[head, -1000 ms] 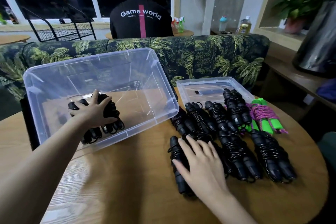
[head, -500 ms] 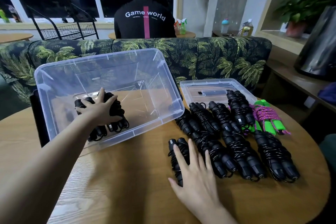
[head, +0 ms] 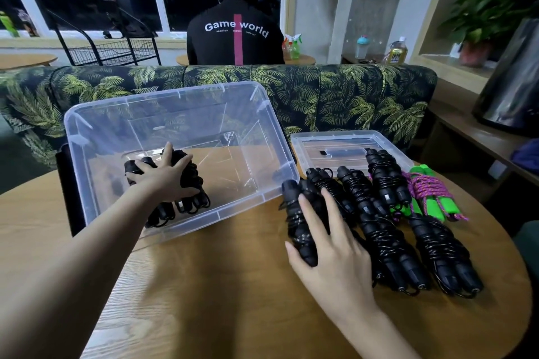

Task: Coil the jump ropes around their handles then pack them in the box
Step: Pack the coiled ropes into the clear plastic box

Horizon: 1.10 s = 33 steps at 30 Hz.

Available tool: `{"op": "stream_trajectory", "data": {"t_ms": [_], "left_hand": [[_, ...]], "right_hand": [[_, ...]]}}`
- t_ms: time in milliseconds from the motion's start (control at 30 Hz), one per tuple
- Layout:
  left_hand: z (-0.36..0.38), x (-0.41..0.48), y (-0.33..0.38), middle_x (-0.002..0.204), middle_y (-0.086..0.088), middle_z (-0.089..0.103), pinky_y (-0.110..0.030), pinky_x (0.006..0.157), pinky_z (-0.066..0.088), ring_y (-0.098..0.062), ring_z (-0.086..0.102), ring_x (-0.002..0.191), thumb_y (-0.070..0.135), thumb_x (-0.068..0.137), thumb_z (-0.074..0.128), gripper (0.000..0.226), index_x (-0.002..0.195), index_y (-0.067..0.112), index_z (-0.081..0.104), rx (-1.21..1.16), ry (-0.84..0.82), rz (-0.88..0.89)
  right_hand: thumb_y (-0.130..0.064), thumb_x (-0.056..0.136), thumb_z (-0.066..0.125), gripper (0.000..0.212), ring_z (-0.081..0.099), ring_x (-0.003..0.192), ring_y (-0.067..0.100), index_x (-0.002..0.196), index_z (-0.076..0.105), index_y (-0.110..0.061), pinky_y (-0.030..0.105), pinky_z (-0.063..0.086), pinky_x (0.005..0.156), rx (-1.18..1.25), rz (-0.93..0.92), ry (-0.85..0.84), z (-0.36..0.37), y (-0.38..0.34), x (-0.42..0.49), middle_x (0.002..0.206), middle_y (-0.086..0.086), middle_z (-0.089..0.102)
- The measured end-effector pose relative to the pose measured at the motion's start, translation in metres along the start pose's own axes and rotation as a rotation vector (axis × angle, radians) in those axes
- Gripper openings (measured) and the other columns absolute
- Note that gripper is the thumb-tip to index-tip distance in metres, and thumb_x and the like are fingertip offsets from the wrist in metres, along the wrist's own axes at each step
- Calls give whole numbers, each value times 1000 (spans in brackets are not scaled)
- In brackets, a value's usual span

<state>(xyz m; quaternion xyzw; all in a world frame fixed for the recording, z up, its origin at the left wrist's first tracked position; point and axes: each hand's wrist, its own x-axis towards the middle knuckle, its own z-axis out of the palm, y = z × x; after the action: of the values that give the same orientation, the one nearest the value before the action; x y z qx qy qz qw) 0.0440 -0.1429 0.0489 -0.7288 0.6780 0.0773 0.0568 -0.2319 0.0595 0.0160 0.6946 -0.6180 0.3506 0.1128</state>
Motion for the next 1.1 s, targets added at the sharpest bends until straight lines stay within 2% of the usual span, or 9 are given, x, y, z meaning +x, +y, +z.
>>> {"op": "stream_trajectory", "data": {"t_ms": [100, 233, 300, 367, 467, 700, 800, 900, 1100], "left_hand": [[1, -1, 3, 159, 10, -31, -73, 109, 17, -60, -2, 142, 69, 80, 63, 112, 154, 36, -15, 2, 23, -20], [1, 0, 1, 158, 12, -31, -73, 107, 20, -61, -2, 141, 69, 78, 65, 125, 153, 22, -23, -5, 34, -22], [2, 2, -2, 159, 7, -31, -73, 108, 21, -61, -2, 141, 66, 77, 68, 125, 154, 24, -20, -14, 31, -7], [2, 2, -3, 160, -2, -28, -71, 109, 21, -59, -1, 142, 63, 75, 72, 123, 155, 30, -15, -20, 42, -15], [1, -1, -4, 163, -10, -19, -69, 110, 18, -55, 2, 144, 60, 75, 74, 119, 155, 35, -10, 14, 51, -22], [-1, 1, -3, 163, -8, -16, -68, 111, 16, -55, -3, 144, 62, 74, 73, 120, 155, 36, -12, 8, 22, -34], [-2, 3, -3, 164, -8, -17, -69, 111, 14, -56, -4, 144, 60, 74, 75, 121, 155, 35, -12, -8, 15, -34], [-1, 1, -1, 163, -9, -18, -70, 111, 11, -57, -7, 143, 61, 76, 73, 120, 155, 34, -13, -16, 27, -38], [5, -5, 5, 162, -13, -20, -71, 112, 8, -58, -9, 142, 60, 82, 68, 115, 155, 30, -16, -22, 82, -58]], "right_hand": [[-43, 79, 77, 82, 68, 105, 23, 149, 39, -27, 28, 57, 63, 118, -20, 17, -7, -17, 38, 154, 8, 39], [-39, 82, 75, 100, 50, 125, 14, 155, 8, -37, 19, 41, 89, 407, -32, -81, 10, -47, 91, 159, -8, 25], [-31, 82, 77, 102, 34, 133, 9, 157, 7, -30, 9, 24, 96, 515, -25, -124, 29, -62, 116, 157, -3, 25], [-25, 83, 77, 102, 31, 133, 11, 157, 6, -26, 7, 19, 92, 567, 6, -197, 54, -74, 138, 153, 4, 28], [-18, 81, 77, 100, 41, 132, 25, 157, 13, -24, 20, 32, 96, 577, 44, -327, 98, -85, 161, 148, 10, 33], [-19, 84, 77, 101, 35, 136, 34, 156, 7, -25, 43, 36, 110, 445, 133, -550, 159, -92, 189, 152, 13, 22], [-33, 96, 62, 95, 7, 150, 34, 155, -13, -27, 54, 18, 118, 391, 159, -688, 171, -93, 188, 164, 9, -3], [-53, 101, 40, 87, -19, 149, 32, 150, -28, -29, 60, -4, 118, 282, 158, -830, 176, -84, 185, 163, 5, -21], [-64, 98, 32, 79, -24, 147, 33, 153, -17, -36, 54, -10, 118, 108, -113, -751, 142, -79, 173, 161, 6, -25]]}}
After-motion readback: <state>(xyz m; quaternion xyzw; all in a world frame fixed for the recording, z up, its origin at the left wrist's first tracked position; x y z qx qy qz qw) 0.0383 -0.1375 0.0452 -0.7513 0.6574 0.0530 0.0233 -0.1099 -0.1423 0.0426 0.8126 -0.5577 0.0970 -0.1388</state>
